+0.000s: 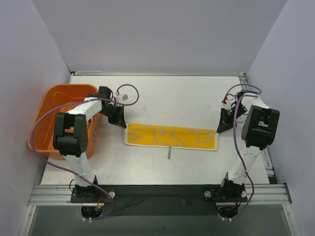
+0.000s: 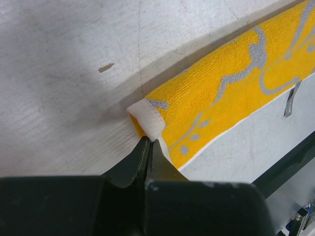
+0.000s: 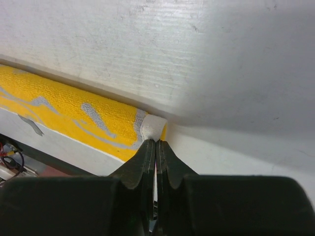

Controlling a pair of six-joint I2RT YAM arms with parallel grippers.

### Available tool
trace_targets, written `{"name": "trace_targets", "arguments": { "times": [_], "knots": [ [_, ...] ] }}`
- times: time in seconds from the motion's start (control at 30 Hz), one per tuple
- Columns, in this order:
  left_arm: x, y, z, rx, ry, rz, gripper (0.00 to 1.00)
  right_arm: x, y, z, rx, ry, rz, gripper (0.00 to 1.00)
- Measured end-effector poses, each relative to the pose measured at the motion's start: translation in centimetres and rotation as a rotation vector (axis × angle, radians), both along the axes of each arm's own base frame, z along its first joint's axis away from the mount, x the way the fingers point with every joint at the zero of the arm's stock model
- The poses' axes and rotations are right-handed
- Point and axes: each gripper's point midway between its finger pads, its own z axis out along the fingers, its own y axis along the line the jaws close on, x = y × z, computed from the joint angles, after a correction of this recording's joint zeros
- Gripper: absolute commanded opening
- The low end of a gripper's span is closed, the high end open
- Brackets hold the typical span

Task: Roll the towels
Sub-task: Fold the towel

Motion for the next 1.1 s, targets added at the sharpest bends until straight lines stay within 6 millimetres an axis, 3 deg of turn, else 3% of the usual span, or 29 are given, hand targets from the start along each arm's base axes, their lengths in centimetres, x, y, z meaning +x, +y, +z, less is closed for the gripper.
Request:
{"name": "trace_targets", "arguments": {
  "times": [0.27,0.37,0.43,0.5,0.67,0.77,0.93,1.1],
  "knots": [
    [1.0,-0.2,-0.8,-0.004,-0.010,-0.001,0.00,0.9,0.3,-0.3,-0.016,-0.025,-0.010,0.00],
    [1.3,-0.2,-1.3,-0.004,-0.010,-0.002,0.19,1.2,0.5,-0.7,-0.020,-0.024,-0.009,0.00],
    [1.4,-0.2,-1.6,-0.003,-0.010,-0.005,0.37,1.4,0.5,-1.1,-0.021,-0.016,-0.013,0.12],
    [1.5,-0.2,-1.8,-0.001,-0.010,-0.009,0.41,1.4,0.4,-1.4,-0.024,-0.011,-0.015,0.23],
    [1.4,0.0,-1.2,0.005,-0.043,-0.034,0.42,1.3,-0.2,-1.2,-0.053,-0.020,0.007,0.30],
    [1.2,0.2,0.7,0.010,-0.106,-0.052,0.41,1.2,-0.4,-0.1,-0.068,-0.042,0.020,0.33],
    [0.5,-0.9,4.3,0.001,-0.233,-0.120,0.38,0.8,0.4,2.4,-0.051,-0.083,0.038,0.26],
    [-1.6,-3.5,2.8,-0.010,-0.189,-0.215,0.35,-1.4,2.7,1.5,0.002,-0.009,0.076,0.23]
  ]
}}
